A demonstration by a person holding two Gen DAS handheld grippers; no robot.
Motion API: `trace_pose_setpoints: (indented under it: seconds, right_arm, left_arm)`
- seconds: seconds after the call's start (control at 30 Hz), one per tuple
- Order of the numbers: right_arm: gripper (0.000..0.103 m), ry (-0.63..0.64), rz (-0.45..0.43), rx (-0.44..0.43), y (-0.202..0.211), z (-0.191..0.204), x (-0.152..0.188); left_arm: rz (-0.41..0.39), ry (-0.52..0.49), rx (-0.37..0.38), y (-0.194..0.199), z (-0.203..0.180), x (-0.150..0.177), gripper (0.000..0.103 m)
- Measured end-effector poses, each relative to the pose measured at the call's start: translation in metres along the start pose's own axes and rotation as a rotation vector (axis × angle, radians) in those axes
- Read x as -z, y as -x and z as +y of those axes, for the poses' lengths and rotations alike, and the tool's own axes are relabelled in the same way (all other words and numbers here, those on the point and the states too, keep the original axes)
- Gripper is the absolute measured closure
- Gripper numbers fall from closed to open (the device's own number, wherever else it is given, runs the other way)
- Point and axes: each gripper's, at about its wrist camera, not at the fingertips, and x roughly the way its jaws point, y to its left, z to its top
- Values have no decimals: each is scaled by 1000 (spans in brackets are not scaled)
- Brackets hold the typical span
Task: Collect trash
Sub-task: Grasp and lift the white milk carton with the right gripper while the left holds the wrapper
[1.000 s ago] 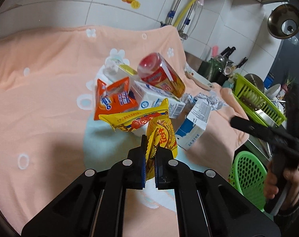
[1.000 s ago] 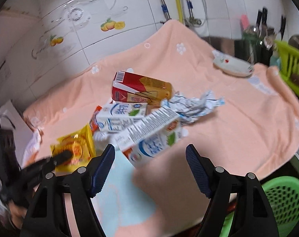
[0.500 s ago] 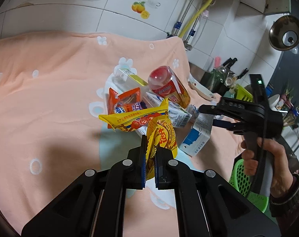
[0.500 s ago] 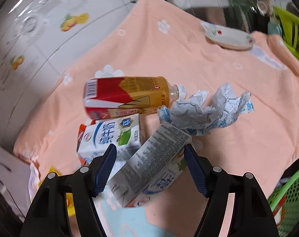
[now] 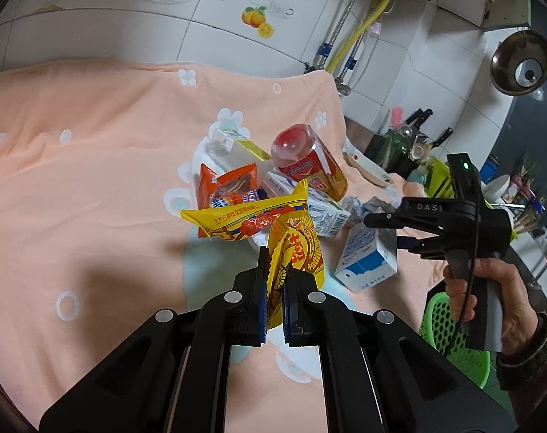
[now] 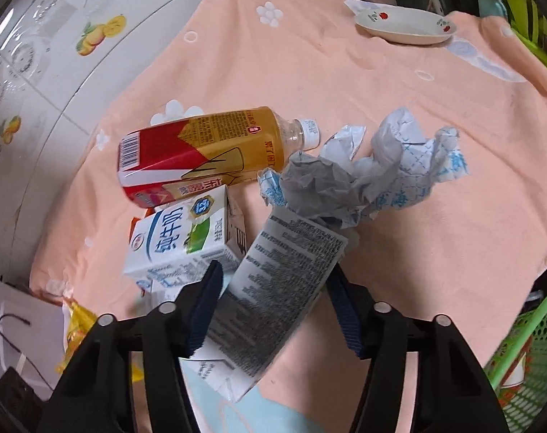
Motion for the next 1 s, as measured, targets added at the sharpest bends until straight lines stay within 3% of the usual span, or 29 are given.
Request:
trace_pose_setpoints:
  seconds: [0.23,0.47,0.73,1.0]
  right_arm:
    - [53,-25,8,-96,20,-20,16]
    - [59,-17,-47,-189,40,-30,44]
    - [64,108,-184,-141,81,-27,70]
    - [64,103,-241,-110,113,-55,82]
  left_arm:
    - [-7,-10,14,2,-9,-2,98]
    - [-19,-34,33,7,-26,-3,98]
    - [-20,-66,72,10,-52,-3,98]
    - [0,-99,133,4,-86,3,98]
